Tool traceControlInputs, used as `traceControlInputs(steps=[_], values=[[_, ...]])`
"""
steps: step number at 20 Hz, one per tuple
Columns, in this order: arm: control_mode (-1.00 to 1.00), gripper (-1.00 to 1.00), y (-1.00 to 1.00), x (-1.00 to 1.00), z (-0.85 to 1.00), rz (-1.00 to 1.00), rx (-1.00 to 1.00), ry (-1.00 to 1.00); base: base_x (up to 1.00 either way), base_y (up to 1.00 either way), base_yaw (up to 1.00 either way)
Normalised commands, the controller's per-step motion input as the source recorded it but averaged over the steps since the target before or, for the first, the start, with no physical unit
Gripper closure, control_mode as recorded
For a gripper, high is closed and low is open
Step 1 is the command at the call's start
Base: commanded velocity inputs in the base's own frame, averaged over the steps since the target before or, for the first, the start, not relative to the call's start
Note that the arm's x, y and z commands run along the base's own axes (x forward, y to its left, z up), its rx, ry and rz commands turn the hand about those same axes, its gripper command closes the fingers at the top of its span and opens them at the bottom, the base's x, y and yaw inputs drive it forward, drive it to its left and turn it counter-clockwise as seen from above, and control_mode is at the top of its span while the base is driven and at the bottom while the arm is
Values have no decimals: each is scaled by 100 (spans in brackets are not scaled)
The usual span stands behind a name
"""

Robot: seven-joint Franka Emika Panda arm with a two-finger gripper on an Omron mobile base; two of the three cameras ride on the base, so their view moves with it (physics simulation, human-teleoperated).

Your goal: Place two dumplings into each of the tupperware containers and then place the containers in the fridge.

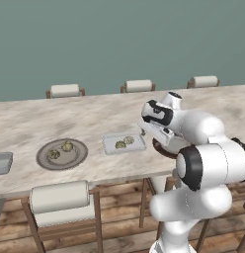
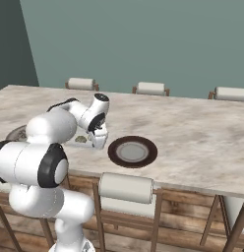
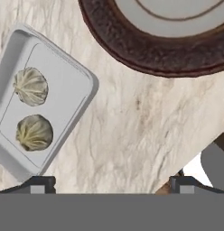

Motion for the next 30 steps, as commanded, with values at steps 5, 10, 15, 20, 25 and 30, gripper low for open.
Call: traceControlInputs(steps=[5,10,15,20,25,30], values=[[-100,-100,0,43,-34,0,-2,1,0,0,0],[-100,-100,-3,39,-36,0,0,0,0,0,0],[-100,-100,-1,28,-38,0,0,0,0,0,0],[-100,-100,0,23,-26,0,0,0,0,0,0],[-100,-100,0,20,-30,0,0,0,0,0,0],[-100,-100,0,17,-32,0,0,0,0,0,0]])
